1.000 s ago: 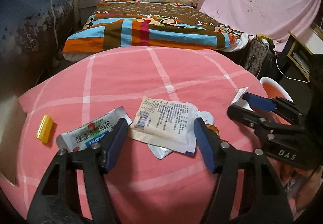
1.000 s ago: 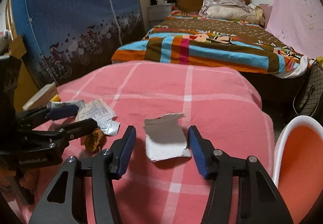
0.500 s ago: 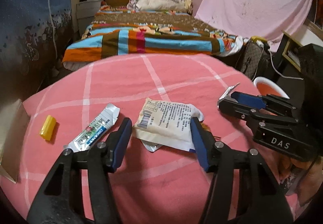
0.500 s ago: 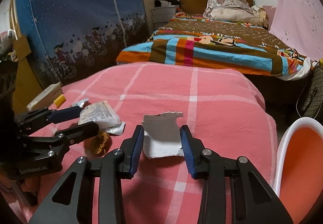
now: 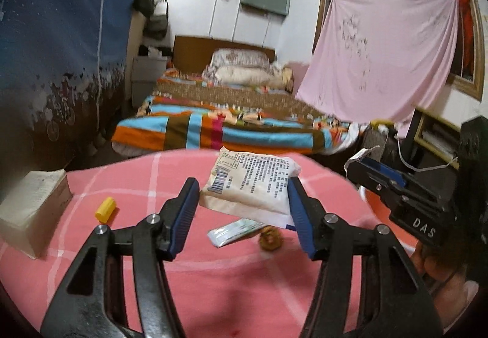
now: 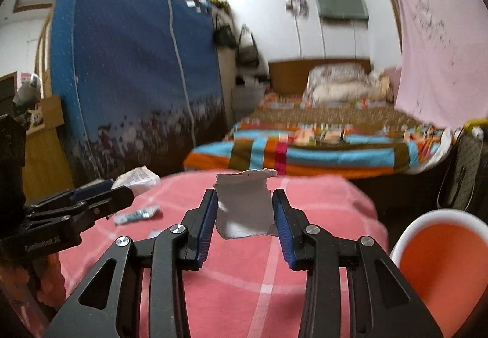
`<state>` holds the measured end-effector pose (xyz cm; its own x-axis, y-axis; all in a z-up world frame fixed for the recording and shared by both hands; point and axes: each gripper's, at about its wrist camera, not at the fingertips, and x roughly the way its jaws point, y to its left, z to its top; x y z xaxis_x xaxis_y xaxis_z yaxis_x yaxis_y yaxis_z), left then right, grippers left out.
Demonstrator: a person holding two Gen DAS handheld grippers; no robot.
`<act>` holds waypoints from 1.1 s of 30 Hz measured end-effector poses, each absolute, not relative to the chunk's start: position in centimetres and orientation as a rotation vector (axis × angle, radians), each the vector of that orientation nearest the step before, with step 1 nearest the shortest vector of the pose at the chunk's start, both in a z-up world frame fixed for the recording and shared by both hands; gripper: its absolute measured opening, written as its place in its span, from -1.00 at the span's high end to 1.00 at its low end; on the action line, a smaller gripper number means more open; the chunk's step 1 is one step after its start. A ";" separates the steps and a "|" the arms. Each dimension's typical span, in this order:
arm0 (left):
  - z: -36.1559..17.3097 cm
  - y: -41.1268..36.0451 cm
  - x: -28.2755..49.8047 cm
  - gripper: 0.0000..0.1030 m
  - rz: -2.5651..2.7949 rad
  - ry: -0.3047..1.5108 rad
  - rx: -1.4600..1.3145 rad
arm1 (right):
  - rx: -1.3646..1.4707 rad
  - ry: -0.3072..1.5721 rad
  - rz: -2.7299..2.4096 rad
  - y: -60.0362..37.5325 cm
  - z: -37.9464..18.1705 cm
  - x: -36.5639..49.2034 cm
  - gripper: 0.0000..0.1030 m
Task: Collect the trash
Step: 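Carry receipt packet in left tool and torn paper in right tool over bucket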
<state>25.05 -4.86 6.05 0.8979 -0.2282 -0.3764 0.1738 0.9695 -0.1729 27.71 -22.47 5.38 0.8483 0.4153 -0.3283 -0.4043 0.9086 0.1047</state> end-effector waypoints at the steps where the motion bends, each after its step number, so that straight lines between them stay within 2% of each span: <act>1: 6.4 -5.3 24.7 0.23 -0.213 0.380 -0.138 | 0.036 0.311 0.429 -22.8 5.7 27.0 0.31; 7: 7.5 -8.0 23.5 0.22 -0.218 0.284 -0.114 | 0.126 0.163 0.394 -26.0 7.0 25.0 0.30; 14: 8.5 -11.2 22.7 0.22 -0.259 0.216 -0.062 | 0.157 0.090 0.269 -30.8 7.9 23.6 0.30; 24: 8.8 -18.5 23.2 0.22 -0.415 0.232 -0.001 | 0.193 0.072 0.106 -36.7 8.0 22.8 0.29; 33: 8.2 -23.9 24.2 0.22 -0.529 0.295 0.028 | 0.286 0.129 -0.013 -42.2 6.9 22.7 0.29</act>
<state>24.24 -23.88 8.19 0.8221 -0.4931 -0.2845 0.5011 0.8640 -0.0494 22.66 -42.25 6.85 0.9917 0.0058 -0.1288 0.0308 0.9594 0.2805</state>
